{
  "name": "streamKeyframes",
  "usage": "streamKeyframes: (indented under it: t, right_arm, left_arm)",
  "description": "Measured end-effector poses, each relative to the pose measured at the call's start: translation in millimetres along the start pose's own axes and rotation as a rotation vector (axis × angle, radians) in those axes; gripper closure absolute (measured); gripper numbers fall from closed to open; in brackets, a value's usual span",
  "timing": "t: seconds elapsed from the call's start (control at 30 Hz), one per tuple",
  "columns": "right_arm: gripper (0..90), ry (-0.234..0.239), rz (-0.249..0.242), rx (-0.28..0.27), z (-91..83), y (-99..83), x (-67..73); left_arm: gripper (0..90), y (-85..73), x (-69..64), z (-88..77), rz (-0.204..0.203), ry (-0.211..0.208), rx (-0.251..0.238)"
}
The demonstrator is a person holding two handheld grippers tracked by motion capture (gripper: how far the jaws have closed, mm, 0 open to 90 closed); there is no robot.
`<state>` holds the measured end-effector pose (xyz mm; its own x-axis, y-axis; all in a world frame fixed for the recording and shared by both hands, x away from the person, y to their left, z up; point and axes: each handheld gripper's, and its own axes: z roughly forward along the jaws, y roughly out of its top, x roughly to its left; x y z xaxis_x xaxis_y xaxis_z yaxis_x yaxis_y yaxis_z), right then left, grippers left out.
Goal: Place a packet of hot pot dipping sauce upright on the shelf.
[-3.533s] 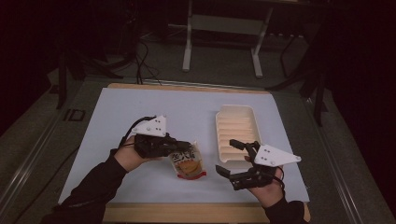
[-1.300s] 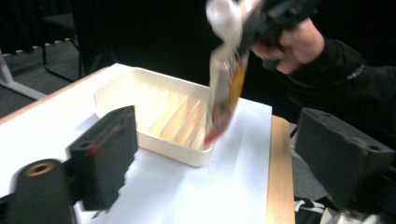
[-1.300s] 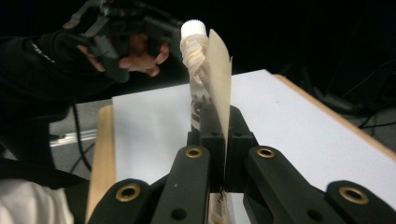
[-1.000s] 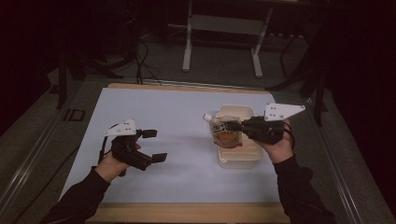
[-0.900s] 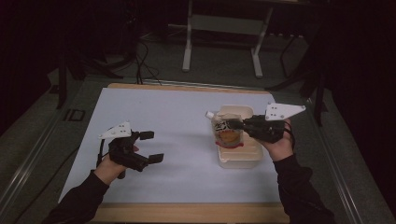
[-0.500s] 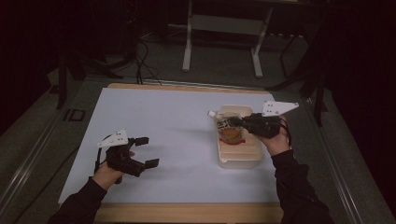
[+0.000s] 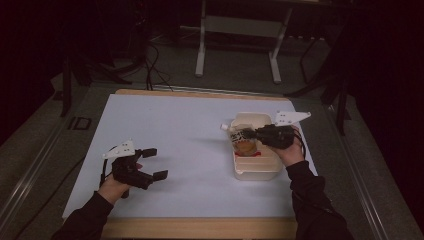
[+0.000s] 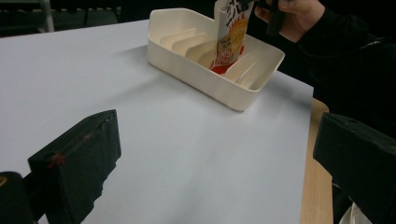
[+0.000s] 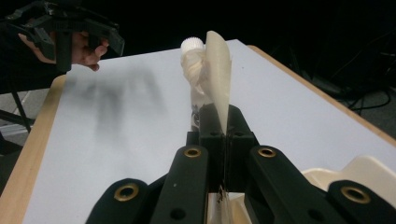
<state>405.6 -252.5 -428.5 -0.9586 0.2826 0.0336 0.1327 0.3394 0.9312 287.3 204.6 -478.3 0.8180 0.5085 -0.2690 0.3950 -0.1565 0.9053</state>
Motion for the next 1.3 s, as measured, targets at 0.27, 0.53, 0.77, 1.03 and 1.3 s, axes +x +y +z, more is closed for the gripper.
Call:
streamKeyframes:
  t: [0.27, 0.53, 0.77, 1.03, 1.3]
  right_arm:
    - [74.4, -0.006, 0.053, 0.019, 1.7, -7.7, 0.5]
    - [66.4, -0.035, 0.04, -0.084, -16.4, 11.6, 10.4]
    - [64.5, -0.021, 0.028, -0.108, -22.8, 27.1, 22.8]
    - [57.7, 0.017, 0.062, -0.075, -10.2, 32.2, 43.4]
    - [30.0, 0.049, 0.042, -0.049, 13.9, 31.3, 70.7]
  left_arm:
    - [1.2, -3.8, 1.4, 2.4, -0.008, -0.007, 0.008]
    - [1.2, -6.1, 0.5, 5.0, -0.003, -0.01, 0.027]
    - [1.2, -7.1, 0.2, 7.2, 0.003, -0.009, 0.038]
    - [1.2, -8.0, -1.6, 7.2, 0.02, -0.005, 0.043]
    - [1.2, -9.3, -2.5, 9.0, 0.023, -0.002, 0.057]
